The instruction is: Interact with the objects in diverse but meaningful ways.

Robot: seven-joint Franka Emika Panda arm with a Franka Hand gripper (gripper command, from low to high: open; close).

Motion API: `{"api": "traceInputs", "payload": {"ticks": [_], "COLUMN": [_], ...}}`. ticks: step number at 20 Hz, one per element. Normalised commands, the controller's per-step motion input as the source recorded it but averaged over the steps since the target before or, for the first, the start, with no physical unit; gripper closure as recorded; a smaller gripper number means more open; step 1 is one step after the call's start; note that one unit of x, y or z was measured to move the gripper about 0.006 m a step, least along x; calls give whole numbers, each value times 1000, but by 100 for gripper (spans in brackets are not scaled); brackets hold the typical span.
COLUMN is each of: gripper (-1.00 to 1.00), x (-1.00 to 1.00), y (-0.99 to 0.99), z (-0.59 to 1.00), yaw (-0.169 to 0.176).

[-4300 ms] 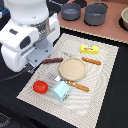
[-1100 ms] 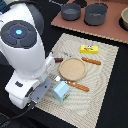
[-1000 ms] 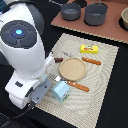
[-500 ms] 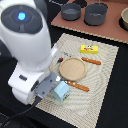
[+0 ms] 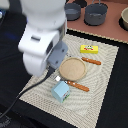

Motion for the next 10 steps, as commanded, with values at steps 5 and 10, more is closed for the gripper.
{"api": "traceInputs", "payload": {"ticks": [5, 10], "gripper": [100, 100], "x": [-336, -115], "y": [873, 933], "z": [57, 0], "yaw": [19, 9]}}
